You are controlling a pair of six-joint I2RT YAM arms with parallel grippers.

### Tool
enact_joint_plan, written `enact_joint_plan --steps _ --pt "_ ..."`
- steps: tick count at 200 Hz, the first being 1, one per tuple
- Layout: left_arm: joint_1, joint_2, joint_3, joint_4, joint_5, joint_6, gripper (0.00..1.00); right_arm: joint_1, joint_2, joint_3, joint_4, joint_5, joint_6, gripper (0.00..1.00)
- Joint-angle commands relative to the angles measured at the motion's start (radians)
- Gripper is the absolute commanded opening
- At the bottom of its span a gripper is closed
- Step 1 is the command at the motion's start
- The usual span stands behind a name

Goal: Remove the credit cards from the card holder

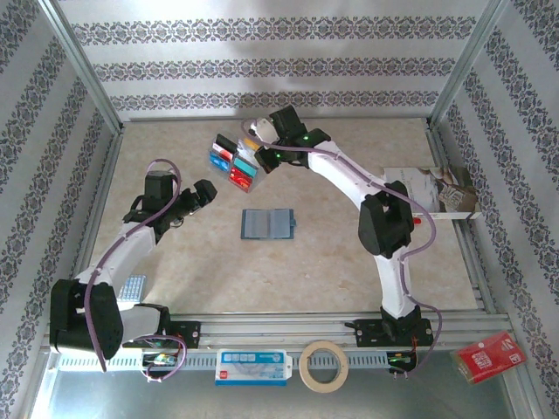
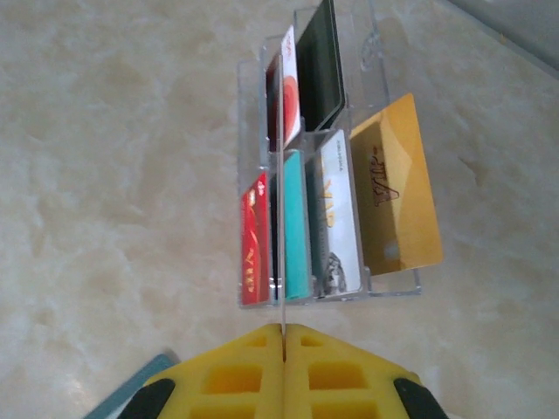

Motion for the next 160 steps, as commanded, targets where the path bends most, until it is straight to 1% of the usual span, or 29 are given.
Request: enact_joint_plan --steps 1,27,83,160 --pt "0.013 0.007 0.030 0.012 0.027 -0.023 1.00 0.004 0.045 0.060 -0.016 0.040 -0.065 0.00" --pt "0.013 0.016 0.026 0.023 0.038 -0.036 1.00 0.003 0.086 0.107 -0.029 0.056 -0.092 0.00" --pt "0.013 0.033 0.022 0.031 0.048 -0.044 1.00 0.000 0.140 0.144 -0.029 0.090 -0.128 0.00" --pt "0.013 0.057 0.003 0.069 0.079 -0.070 1.00 -0.007 0.171 0.154 -0.038 0.068 -0.122 0.00"
